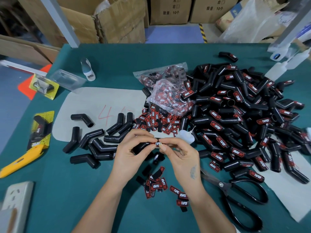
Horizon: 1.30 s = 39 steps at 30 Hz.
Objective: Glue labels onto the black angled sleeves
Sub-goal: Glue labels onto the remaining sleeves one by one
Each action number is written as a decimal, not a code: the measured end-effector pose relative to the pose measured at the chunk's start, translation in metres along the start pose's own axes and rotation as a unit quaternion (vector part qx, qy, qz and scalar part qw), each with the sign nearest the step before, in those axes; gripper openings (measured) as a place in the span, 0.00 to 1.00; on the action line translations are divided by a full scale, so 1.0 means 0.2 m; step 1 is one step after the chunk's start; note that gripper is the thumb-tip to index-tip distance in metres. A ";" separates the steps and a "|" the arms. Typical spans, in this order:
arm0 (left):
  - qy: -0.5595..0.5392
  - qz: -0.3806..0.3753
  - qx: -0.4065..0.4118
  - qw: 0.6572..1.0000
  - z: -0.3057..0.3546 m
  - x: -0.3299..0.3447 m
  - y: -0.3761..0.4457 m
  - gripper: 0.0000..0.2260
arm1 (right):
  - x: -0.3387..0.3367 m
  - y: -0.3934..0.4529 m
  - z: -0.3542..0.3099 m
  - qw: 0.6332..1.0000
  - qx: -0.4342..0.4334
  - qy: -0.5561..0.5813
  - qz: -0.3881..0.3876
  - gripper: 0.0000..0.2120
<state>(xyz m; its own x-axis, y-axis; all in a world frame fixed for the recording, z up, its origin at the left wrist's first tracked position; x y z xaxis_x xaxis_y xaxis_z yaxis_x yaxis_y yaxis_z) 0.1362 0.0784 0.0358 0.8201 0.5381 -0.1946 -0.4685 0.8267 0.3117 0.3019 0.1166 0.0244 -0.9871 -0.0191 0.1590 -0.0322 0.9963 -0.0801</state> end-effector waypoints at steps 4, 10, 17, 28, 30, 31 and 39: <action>0.010 -0.001 0.009 1.000 0.00 0.01 0.00 0.05 | 0.00 0.01 0.01 1.000 0.012 -0.001 0.000 0.10; 0.012 0.001 0.011 1.000 0.00 0.00 0.00 0.05 | -0.01 0.01 0.02 1.000 0.012 0.003 0.006 0.08; 0.026 -0.008 0.014 1.000 0.00 0.00 0.00 0.05 | -0.01 0.01 0.02 1.000 0.001 -0.016 -0.002 0.09; 0.022 -0.005 0.015 1.000 0.00 0.01 -0.01 0.04 | 0.00 0.01 0.02 0.999 -0.006 -0.032 -0.012 0.10; 0.022 -0.007 0.017 1.000 0.00 0.01 -0.01 0.04 | 0.00 0.01 0.02 1.000 -0.003 -0.030 -0.009 0.10; 0.022 -0.008 0.018 1.000 0.00 0.01 -0.01 0.04 | 0.00 0.01 0.02 1.000 -0.002 -0.029 -0.007 0.09; 0.029 -0.007 0.038 0.999 0.01 0.02 -0.02 0.07 | 0.00 0.01 0.04 1.000 0.014 -0.012 -0.003 0.09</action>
<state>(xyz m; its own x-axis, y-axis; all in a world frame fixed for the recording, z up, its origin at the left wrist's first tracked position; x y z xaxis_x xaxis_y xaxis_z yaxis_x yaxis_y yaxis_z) 0.1419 0.0777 0.0357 0.8047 0.5376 -0.2518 -0.4296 0.8201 0.3779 0.3006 0.1182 0.0156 -0.9902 -0.0268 0.1368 -0.0417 0.9934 -0.1070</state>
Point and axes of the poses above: each hand's wrist, its own y-axis towards the middle knuckle, its own x-axis out of the palm, z = x × y, the point moved 5 cm from there along y, towards the middle knuckle, and after that the axes turned 13 degrees about z, right-handed, at the moved point
